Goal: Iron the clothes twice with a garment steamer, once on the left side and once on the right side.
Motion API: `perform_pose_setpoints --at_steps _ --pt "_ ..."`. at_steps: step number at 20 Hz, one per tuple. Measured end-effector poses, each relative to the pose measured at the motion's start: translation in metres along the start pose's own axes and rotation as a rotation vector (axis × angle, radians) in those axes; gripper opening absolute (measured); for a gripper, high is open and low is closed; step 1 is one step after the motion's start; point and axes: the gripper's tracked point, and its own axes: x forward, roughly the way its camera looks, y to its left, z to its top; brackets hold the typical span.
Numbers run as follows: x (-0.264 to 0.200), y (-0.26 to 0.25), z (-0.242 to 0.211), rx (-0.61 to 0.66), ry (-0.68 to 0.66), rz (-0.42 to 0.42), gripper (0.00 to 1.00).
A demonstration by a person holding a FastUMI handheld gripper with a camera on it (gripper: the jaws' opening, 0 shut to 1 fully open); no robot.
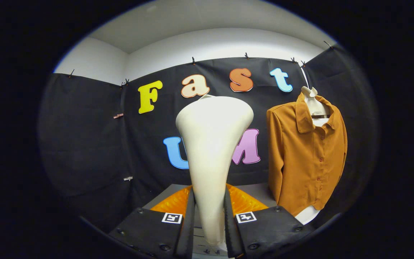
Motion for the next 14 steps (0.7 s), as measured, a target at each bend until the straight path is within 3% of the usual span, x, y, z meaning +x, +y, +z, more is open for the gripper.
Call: perform_pose_setpoints --at_steps 3,14 --pt "-0.005 0.015 0.001 0.004 -0.019 0.038 0.39" --pt "-0.014 0.006 0.004 -0.021 -0.036 -0.014 0.39"
